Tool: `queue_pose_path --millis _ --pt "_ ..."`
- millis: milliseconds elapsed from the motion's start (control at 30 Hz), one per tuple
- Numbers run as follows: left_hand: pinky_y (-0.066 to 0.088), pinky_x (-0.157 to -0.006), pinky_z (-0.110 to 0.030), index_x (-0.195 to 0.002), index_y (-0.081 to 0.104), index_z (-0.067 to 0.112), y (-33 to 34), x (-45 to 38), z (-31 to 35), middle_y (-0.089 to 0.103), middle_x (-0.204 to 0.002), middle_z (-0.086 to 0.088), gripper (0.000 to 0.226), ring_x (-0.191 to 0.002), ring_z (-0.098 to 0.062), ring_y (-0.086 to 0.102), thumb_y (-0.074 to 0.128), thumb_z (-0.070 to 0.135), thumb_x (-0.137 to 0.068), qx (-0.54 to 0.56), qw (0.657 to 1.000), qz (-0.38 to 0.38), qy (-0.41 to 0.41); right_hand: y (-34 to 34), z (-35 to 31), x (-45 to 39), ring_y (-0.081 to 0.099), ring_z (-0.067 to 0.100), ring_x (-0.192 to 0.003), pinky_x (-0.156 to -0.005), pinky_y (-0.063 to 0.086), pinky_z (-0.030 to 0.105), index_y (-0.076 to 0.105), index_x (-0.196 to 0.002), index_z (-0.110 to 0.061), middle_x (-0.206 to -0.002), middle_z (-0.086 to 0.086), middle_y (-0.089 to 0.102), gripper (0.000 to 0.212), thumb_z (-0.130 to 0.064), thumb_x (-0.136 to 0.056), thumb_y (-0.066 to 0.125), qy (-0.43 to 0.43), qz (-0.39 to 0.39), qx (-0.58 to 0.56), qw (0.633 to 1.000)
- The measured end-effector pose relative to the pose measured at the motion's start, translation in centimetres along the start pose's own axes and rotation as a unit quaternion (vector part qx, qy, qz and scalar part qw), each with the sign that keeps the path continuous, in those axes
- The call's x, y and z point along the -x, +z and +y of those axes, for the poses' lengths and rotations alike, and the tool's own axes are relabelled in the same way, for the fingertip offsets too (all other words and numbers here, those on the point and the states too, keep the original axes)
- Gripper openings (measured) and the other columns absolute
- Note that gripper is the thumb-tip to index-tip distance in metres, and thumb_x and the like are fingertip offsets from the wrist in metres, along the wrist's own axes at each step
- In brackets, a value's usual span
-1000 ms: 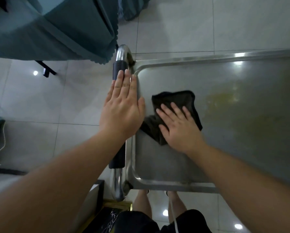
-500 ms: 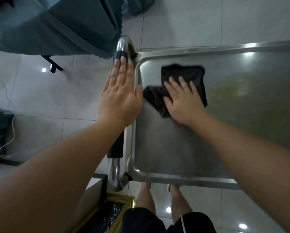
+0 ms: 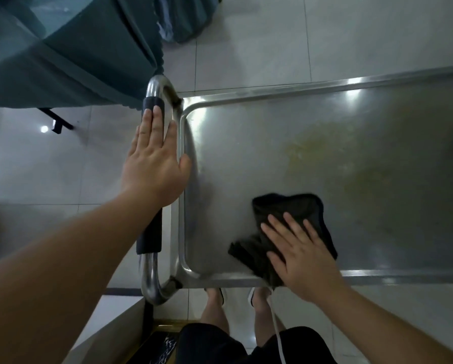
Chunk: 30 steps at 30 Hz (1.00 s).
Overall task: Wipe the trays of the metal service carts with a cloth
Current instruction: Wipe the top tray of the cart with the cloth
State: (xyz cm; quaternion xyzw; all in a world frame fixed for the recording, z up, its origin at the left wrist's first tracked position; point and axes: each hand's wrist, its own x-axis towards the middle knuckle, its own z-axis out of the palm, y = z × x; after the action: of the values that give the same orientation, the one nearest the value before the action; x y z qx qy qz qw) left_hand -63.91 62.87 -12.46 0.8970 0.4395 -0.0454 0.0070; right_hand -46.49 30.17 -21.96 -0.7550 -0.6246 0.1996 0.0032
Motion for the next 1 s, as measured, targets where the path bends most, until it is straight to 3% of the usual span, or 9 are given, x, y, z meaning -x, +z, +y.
queue_pose_path --millis 100,167,333,500,667,767,867,1000 --pt "-0.028 -0.119 -0.022 -0.17 0.003 0.021 -0.4 0.2 0.6 -0.016 -0.177 -0.002 0.075 -0.158 -0.01 -0.027 0.011 0.064 -0.108 0.002 1.0 0.006 -0.006 -2.4 2.4 -5.8 0.022 0.021 -0.16 -0.129 0.013 0.049 0.035 -0.163 -0.032 -0.172 -0.01 0.026 0.063 -0.053 -0.104 0.035 0.021 0.019 -0.001 1.0" --pt "-0.029 -0.117 -0.019 -0.17 0.001 0.021 -0.7 0.2 0.8 -0.016 -0.177 -0.001 0.073 -0.158 -0.009 -0.027 0.009 0.063 -0.11 0.011 1.0 0.009 -0.009 -4.4 3.8 -10.4 0.019 0.021 -0.16 -0.129 0.008 0.047 0.032 -0.164 -0.032 -0.172 -0.009 0.024 0.066 -0.056 -0.103 0.028 0.046 0.016 -0.008 0.999" --pt "-0.016 -0.127 -0.033 -0.169 -0.001 0.018 -1.4 0.4 1.6 -0.02 -0.176 -0.002 0.071 -0.157 -0.01 -0.029 0.008 0.057 -0.111 0.019 1.0 0.0 -0.015 -9.2 8.1 -22.1 0.001 0.016 -0.162 -0.129 -0.003 0.046 0.014 -0.167 -0.038 -0.175 -0.015 0.006 0.069 -0.062 -0.103 0.017 0.074 -0.007 -0.031 0.997" --pt "-0.016 -0.127 -0.032 -0.169 0.0 0.017 -1.4 0.2 1.6 -0.017 -0.176 0.0 0.071 -0.158 -0.009 -0.027 0.01 0.056 -0.111 0.013 1.0 -0.002 -0.021 -11.5 9.4 -27.8 -0.008 0.017 -0.162 -0.129 -0.006 0.048 0.008 -0.168 -0.037 -0.175 -0.015 -0.005 0.066 -0.06 -0.107 0.019 0.072 -0.026 -0.017 0.997" --pt "-0.012 -0.127 -0.033 -0.17 0.0 0.018 -1.1 0.1 1.6 -0.015 -0.177 0.002 0.072 -0.159 -0.009 -0.023 0.01 0.058 -0.11 0.014 0.999 -0.004 -0.028 -10.4 8.3 -23.0 -0.003 0.016 -0.162 -0.128 -0.006 0.046 0.009 -0.168 -0.035 -0.176 -0.013 0.001 0.068 -0.061 -0.105 0.016 0.085 -0.016 -0.028 0.996" --pt "-0.01 -0.128 -0.036 -0.17 -0.001 0.018 -1.2 0.1 1.4 -0.016 -0.177 0.001 0.073 -0.159 -0.01 -0.024 0.009 0.059 -0.11 0.009 1.0 -0.009 -0.023 -7.9 7.3 -15.7 0.001 0.016 -0.162 -0.128 -0.005 0.044 0.014 -0.167 -0.035 -0.175 -0.013 0.007 0.07 -0.062 -0.102 0.013 0.075 -0.012 -0.021 0.997" --pt "-0.009 -0.129 -0.037 -0.169 -0.001 0.017 -1.3 0.1 1.4 -0.017 -0.177 0.0 0.073 -0.159 -0.012 -0.024 0.008 0.06 -0.11 0.001 1.0 -0.015 -0.018 -4.5 6.6 -7.0 0.011 0.02 -0.162 -0.129 0.003 0.047 0.025 -0.166 -0.031 -0.174 -0.01 0.016 0.067 -0.057 -0.105 0.024 0.066 -0.002 -0.013 0.998" --pt "-0.011 -0.128 -0.036 -0.169 -0.001 0.016 -1.3 0.1 1.6 -0.017 -0.176 -0.001 0.075 -0.159 -0.013 -0.025 0.007 0.06 -0.11 -0.008 1.0 -0.019 -0.018 -0.6 6.1 3.7 0.012 0.023 -0.162 -0.129 0.012 0.053 0.018 -0.168 -0.029 -0.176 -0.008 0.013 0.065 -0.056 -0.109 0.021 0.051 -0.011 0.011 0.999"
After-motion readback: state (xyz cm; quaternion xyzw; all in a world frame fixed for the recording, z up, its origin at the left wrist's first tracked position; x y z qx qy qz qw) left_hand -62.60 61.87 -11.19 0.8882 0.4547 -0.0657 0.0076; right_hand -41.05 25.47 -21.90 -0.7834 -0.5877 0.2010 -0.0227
